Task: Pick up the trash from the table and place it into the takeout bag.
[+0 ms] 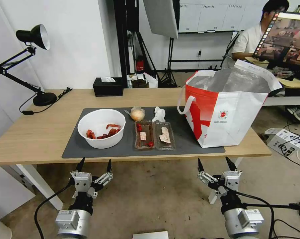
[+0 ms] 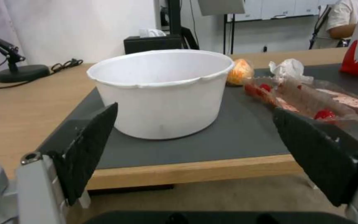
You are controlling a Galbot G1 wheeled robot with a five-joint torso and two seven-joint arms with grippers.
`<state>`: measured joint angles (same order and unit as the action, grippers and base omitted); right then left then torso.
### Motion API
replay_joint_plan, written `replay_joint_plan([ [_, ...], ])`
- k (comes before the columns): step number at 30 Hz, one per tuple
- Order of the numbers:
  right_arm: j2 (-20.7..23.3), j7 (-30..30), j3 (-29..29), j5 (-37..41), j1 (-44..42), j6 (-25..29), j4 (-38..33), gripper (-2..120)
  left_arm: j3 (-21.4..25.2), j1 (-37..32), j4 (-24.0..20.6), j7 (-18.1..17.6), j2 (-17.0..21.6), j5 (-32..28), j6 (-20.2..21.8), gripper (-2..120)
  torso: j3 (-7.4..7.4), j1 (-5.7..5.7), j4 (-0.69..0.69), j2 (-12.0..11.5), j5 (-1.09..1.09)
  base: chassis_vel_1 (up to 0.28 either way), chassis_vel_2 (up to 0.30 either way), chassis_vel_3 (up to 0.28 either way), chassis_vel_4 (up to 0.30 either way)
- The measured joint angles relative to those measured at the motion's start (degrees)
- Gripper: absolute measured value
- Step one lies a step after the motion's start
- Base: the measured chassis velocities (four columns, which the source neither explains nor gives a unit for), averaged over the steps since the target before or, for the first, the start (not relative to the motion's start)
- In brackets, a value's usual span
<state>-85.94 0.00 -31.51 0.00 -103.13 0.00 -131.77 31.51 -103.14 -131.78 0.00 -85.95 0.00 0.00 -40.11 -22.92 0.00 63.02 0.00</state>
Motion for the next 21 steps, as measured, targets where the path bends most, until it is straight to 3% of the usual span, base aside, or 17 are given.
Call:
replay_joint_plan([
  [16, 0.3, 0.0, -0.1, 0.2, 0.1, -0.1, 0.0, 100, 0.5, 0.0, -0.3, -0.4, 0.0, -0.8, 0.2, 100, 0.00, 0.00, 0.00, 0.0, -0.01, 0.000, 0.000, 0.000, 0.000],
  [17, 1.4, -0.1, -0.3, 1.2, 0.4, -0.7, -0.2, 100, 2.6, 0.0, -2.2, -2.9, -0.3, -3.9, 0.9, 100, 0.00, 0.00, -0.02, 0.0, 0.01, 0.000, 0.000, 0.000, 0.000],
  [18, 1.4, -0.1, -0.3, 1.2, 0.4, -0.7, -0.2, 100, 2.6, 0.0, -2.2, -2.9, -0.3, -3.9, 0.9, 100, 0.00, 0.00, -0.02, 0.0, 0.01, 0.000, 0.000, 0.000, 0.000],
  [20, 6.1, -0.7, -1.9, 5.2, 2.0, -3.6, -1.1, 100, 6.6, 0.2, -5.8, -7.6, -0.8, -9.7, 2.2, 100, 0.00, 0.00, 0.01, 0.0, 0.03, 0.000, 0.000, 0.000, 0.000],
  [21, 6.1, -0.7, -1.9, 5.2, 2.0, -3.6, -1.1, 100, 6.6, 0.2, -5.8, -7.6, -0.8, -9.7, 2.2, 100, 0.00, 0.00, 0.01, 0.0, 0.03, 0.000, 0.000, 0.000, 0.000],
])
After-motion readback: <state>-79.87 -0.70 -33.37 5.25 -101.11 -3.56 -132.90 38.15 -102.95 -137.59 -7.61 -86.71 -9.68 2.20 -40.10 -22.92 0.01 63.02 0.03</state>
